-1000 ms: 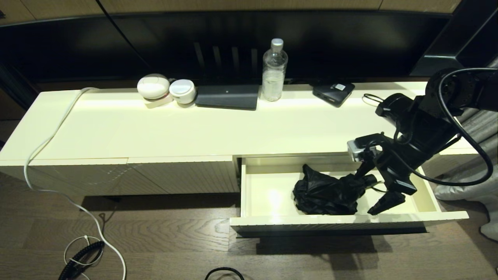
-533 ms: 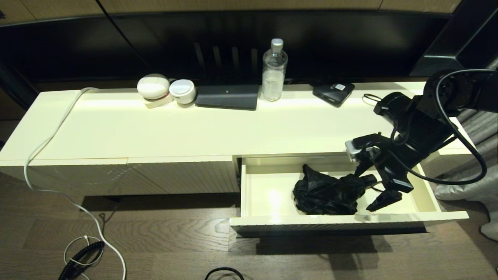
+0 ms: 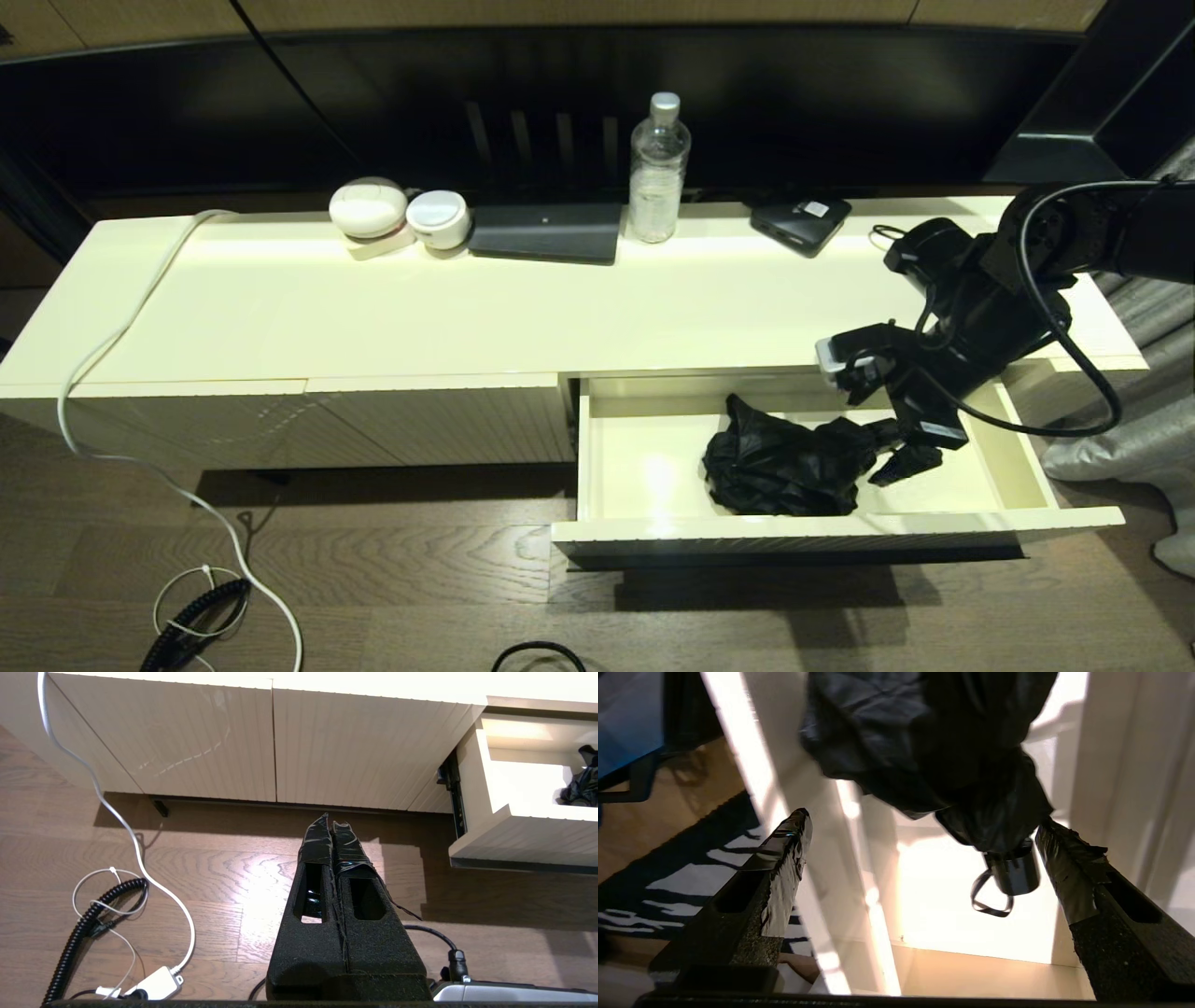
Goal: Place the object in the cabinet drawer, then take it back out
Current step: Take the umbrella out of the drawer and put it on the table
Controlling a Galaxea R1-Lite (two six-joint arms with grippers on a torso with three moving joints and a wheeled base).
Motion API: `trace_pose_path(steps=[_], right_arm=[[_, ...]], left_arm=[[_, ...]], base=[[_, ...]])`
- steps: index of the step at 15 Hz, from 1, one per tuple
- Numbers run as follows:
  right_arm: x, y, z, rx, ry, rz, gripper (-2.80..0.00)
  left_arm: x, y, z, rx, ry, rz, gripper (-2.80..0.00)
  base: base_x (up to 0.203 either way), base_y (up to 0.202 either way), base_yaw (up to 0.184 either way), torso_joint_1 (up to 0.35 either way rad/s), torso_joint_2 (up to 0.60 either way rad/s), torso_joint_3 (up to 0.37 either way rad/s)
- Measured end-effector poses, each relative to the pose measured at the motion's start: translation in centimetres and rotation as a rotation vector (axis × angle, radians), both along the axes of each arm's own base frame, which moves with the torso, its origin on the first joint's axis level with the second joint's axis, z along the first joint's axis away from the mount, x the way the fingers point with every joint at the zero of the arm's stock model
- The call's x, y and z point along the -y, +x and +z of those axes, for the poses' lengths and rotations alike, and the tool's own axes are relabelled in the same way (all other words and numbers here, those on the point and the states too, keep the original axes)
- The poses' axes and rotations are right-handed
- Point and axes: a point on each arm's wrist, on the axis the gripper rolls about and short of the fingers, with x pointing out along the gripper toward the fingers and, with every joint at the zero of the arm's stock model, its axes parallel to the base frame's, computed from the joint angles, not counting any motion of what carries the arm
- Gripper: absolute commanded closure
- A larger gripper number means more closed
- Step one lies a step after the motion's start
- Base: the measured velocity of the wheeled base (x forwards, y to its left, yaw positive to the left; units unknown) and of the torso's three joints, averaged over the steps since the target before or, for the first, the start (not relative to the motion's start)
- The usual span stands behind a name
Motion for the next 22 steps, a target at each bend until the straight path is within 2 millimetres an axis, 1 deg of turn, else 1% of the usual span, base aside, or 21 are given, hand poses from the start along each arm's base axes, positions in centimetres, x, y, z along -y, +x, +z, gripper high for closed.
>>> trace_pose_path(steps=[2, 6, 10, 15, 18, 22], right_arm=[[-0.1, 0.6, -0.3, 0.026, -0.011, -0.006, -2.8], [-0.5, 2.8, -1.6, 0.131, -0.058, -0.043, -2.8], [-1.3, 3.2, -2.8, 0.115, -0.054, -0.058, -2.8], [-1.7, 3.5, -3.3, 0.104, -0.056, -0.053, -2.8], [-1.7, 3.4, -2.7, 0.116, -0.055, -0.057, -2.8], [-1.4, 2.6, -1.5, 0.118, -0.05, -0.061, -2.8]], left_arm=[[0.0, 0.0, 0.0, 0.0, 0.0, 0.0, 0.0], [0.0, 0.0, 0.0, 0.0, 0.0, 0.001, 0.0], [0.0, 0.0, 0.0, 0.0, 0.0, 0.0, 0.0], [0.0, 0.0, 0.0, 0.0, 0.0, 0.0, 0.0], [0.0, 0.0, 0.0, 0.0, 0.0, 0.001, 0.0], [0.0, 0.0, 0.0, 0.0, 0.0, 0.0, 0.0]], base=[[0.0, 0.0, 0.0, 0.0, 0.0, 0.0], [0.0, 0.0, 0.0, 0.0, 0.0, 0.0], [0.0, 0.0, 0.0, 0.0, 0.0, 0.0], [0.0, 0.0, 0.0, 0.0, 0.0, 0.0], [0.0, 0.0, 0.0, 0.0, 0.0, 0.0], [0.0, 0.0, 0.0, 0.0, 0.0, 0.0]])
